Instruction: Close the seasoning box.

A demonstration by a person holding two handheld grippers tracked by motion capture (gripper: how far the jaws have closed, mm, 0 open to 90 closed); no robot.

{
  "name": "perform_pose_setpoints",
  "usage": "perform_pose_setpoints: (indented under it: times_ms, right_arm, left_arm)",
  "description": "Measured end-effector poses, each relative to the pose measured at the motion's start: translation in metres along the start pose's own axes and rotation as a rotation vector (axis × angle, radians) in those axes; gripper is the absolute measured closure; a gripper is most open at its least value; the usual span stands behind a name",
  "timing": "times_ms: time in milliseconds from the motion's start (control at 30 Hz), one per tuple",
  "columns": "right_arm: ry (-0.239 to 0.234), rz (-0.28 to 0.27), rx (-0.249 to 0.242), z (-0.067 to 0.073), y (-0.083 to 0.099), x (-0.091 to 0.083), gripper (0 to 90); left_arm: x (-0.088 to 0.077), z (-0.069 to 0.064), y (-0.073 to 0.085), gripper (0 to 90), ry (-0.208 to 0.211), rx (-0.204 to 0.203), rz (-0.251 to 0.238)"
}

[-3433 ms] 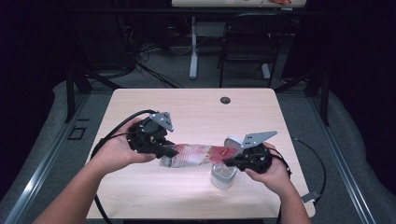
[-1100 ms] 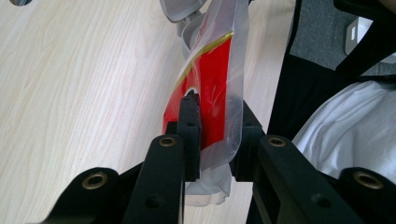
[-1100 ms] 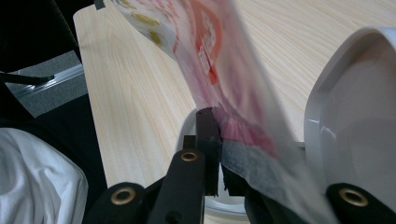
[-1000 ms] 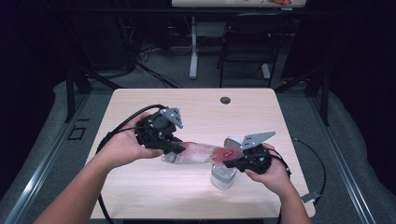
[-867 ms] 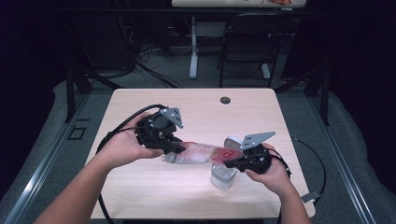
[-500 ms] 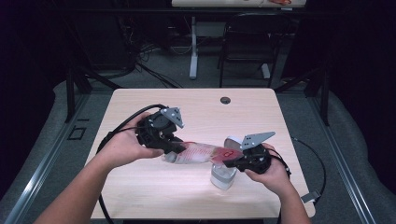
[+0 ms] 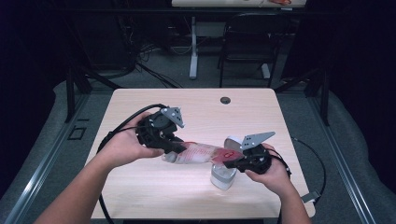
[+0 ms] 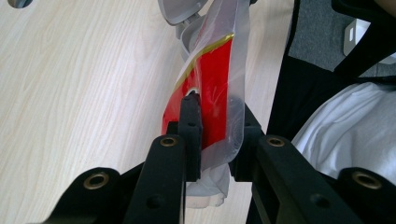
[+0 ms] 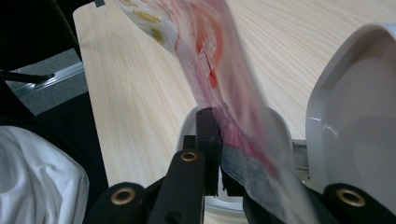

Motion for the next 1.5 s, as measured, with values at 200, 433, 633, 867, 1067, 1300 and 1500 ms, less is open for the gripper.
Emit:
perform_pose_setpoints:
  times_ms: [200,433,633,867,1067,1300,1500]
  right_arm:
    - [-0.011,0.003,0.003,0.0,0.0006,-0.0004,88.0]
    - [-0.012,0.006,0.003,0.0,0.001,-0.0018,88.0]
    - [-0.014,0.007,0.004,0.0004,0.0009,-0.0018,88.0]
    - [-0.019,0.008,0.003,0.001,0.0009,-0.0017,88.0]
    - [-0.013,0.005,0.004,0.0007,0.0006,-0.0013,87.8]
    - [-0.008,0.002,0.005,0.0003,0.0003,-0.0011,87.8]
    - [-0.004,-0.016,0.003,0.0009,-0.0022,-0.0038,87.9]
  left_arm:
    - [-0.0002,0.0005,-0.0016,78.8,0.004,-0.002,-0.004]
    - [-0.0002,0.0006,-0.0028,78.7,0.006,-0.001,-0.003]
    - [-0.0006,0.0006,-0.0033,78.6,0.006,-0.002,-0.002]
    - [-0.0012,0.0012,-0.0036,78.5,0.003,-0.003,-0.005]
    - [-0.0013,0.002,-0.0036,78.4,0.002,-0.002,-0.007]
    - [-0.0015,0.0013,-0.0038,78.5,0.003,-0.007,-0.012]
    - [-0.0053,0.0008,-0.0047,78.6,0.002,-0.001,-0.02]
Point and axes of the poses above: each handheld gripper's, and its own axes: x roughly forward along the jaws, y roughly out of its underside, z roughly to its left, the point moved 7 cm from there along x, roughly forward along the jaws, and after that the axes turned 6 degrees about y, right-handed, at the moved point
